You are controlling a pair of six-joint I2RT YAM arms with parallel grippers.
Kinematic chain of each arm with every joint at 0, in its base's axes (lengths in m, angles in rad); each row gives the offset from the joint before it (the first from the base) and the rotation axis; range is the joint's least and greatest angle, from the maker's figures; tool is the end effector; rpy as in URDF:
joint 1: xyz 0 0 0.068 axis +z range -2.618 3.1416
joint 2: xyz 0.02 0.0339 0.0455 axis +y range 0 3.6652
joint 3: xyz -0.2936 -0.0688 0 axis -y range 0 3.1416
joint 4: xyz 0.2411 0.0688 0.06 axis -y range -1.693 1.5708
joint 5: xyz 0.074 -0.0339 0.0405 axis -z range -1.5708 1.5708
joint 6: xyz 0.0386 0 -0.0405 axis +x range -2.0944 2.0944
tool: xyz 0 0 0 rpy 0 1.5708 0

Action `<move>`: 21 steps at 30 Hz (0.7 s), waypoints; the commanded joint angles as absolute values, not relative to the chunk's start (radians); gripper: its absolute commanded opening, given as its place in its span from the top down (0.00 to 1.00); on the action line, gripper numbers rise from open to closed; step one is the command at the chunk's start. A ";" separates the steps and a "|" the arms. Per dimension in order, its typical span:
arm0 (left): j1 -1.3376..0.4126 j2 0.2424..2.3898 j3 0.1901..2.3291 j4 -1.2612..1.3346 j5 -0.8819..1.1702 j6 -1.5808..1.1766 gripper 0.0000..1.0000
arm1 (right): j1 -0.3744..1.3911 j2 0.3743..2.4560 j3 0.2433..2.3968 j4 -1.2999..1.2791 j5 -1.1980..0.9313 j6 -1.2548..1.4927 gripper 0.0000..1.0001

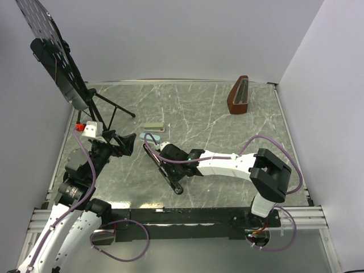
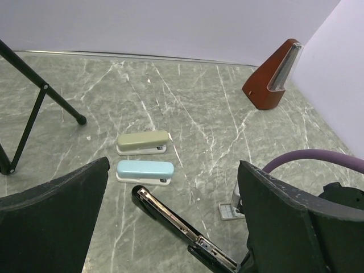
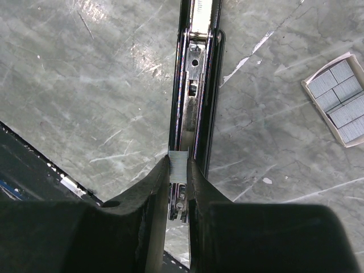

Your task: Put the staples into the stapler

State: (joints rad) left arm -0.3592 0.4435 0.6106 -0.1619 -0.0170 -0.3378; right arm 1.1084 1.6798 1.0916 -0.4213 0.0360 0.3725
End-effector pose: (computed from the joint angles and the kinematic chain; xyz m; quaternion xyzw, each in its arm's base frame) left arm 0.0893 -0.0328 0.3393 0.0015 0.7053 -0.2365 0.6683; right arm 0.1555 0.3088 0.2262 -0.3409 0.8982 0.1741 0.2161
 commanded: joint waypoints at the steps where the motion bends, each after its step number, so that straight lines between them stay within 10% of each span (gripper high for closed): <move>1: -0.354 0.453 0.615 -0.118 0.008 -0.348 0.01 | 1.117 1.637 1.089 -0.413 0.048 0.365 0.85; 21: -0.354 0.456 0.614 -0.117 0.014 -0.347 0.01 | 1.117 1.677 1.075 -0.425 0.058 0.359 0.86</move>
State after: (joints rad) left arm -0.3592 0.4507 0.6106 -0.1616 -0.0029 -0.3378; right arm 1.1084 1.6798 1.0859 -0.4236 0.0387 0.3721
